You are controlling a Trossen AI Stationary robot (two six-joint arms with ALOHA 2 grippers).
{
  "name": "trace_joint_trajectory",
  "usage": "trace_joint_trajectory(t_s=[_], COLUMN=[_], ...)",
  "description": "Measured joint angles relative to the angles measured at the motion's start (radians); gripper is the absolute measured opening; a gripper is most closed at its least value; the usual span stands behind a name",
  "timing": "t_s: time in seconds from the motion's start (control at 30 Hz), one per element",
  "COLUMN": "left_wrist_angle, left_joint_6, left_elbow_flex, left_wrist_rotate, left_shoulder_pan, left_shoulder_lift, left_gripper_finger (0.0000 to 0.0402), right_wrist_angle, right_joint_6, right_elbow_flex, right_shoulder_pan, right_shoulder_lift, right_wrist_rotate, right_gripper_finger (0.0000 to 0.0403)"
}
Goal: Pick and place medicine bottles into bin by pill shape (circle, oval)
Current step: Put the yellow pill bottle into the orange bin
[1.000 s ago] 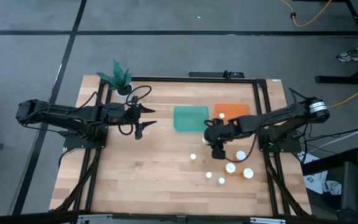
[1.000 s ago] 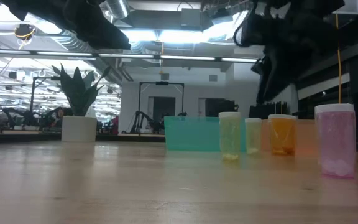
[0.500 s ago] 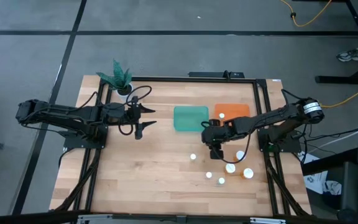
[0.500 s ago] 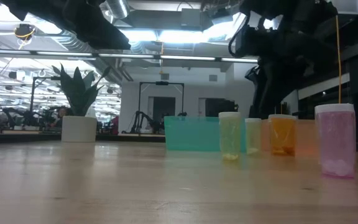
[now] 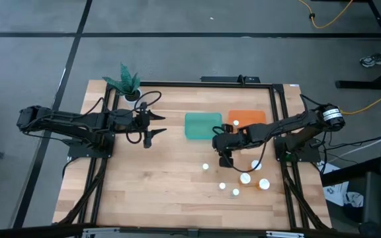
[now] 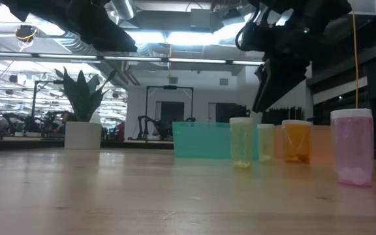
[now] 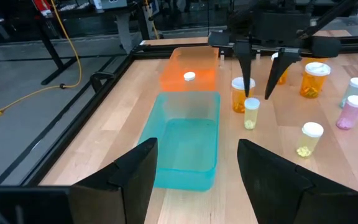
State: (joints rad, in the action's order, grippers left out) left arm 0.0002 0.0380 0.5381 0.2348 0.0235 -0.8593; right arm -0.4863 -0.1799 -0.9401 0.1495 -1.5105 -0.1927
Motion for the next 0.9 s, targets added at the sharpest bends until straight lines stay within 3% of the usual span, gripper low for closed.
trace_joint_trajectory(t_s=[0.37, 0.63, 0.9], left_wrist_angle=[0.000, 0.000, 0.000], left_joint_6=[0.000, 0.000, 0.000], left_elbow_flex=[0.000, 0.000, 0.000], left_wrist_rotate=[0.000, 0.000, 0.000], left_shoulder_pan=[0.000, 0.000, 0.000], left_shoulder_lift=[0.000, 0.000, 0.000], left_gripper_finger=[0.0214, 0.0214, 0.0214], right_wrist_angle=[-0.004, -0.093, -0.100], right_joint_6=[-0.020, -0.154, -0.137], right_elbow_flex=[0.000, -0.001, -0.001], right_shoulder_pan=[-0.002, -0.002, -0.002], right_shoulder_lift=[0.000, 0.000, -0.004], right_wrist_rotate=[0.036, 0.038, 0.030], right_gripper_finger=[0.0265, 0.0275, 0.0275])
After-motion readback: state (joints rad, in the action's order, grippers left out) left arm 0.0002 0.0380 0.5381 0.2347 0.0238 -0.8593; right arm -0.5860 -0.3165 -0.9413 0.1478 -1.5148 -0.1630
